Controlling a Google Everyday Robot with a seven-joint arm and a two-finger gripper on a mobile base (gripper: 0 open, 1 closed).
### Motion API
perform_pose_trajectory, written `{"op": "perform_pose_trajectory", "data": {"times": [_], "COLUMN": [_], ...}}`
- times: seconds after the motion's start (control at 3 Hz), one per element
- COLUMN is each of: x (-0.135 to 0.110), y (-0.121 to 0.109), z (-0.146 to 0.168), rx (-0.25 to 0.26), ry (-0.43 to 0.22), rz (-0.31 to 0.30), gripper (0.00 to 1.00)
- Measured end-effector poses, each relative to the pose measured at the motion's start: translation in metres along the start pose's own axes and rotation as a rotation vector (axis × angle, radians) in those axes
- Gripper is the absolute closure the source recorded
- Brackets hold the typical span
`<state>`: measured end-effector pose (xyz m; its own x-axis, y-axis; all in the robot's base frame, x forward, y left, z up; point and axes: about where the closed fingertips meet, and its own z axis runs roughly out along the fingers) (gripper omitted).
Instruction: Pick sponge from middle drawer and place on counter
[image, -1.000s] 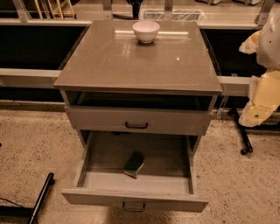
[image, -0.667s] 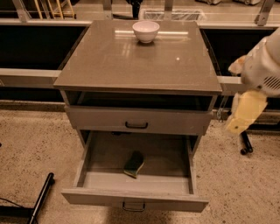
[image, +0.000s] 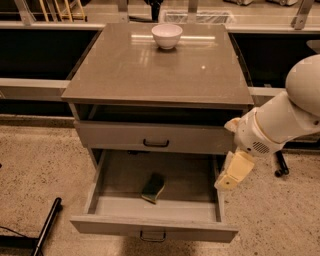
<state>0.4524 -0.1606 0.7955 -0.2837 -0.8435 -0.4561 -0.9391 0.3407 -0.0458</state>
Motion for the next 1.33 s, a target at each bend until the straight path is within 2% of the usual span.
{"op": "perform_pose_trajectory", "data": {"times": [0.33,0.67,1.0,1.33], "x": [0.0,0.005,0.013,0.007], "y": [0.0,-0.007,0.01,0.036], "z": [0.0,0.016,0.065,0.148], "rx": [0.001,-0.006,-0.044,-0.104], "ry": [0.001,-0.021,-0.108,-0.206], "rz": [0.0,0.031,0.039,0.027], "gripper": [0.0,0.0,0.0,0.0]}}
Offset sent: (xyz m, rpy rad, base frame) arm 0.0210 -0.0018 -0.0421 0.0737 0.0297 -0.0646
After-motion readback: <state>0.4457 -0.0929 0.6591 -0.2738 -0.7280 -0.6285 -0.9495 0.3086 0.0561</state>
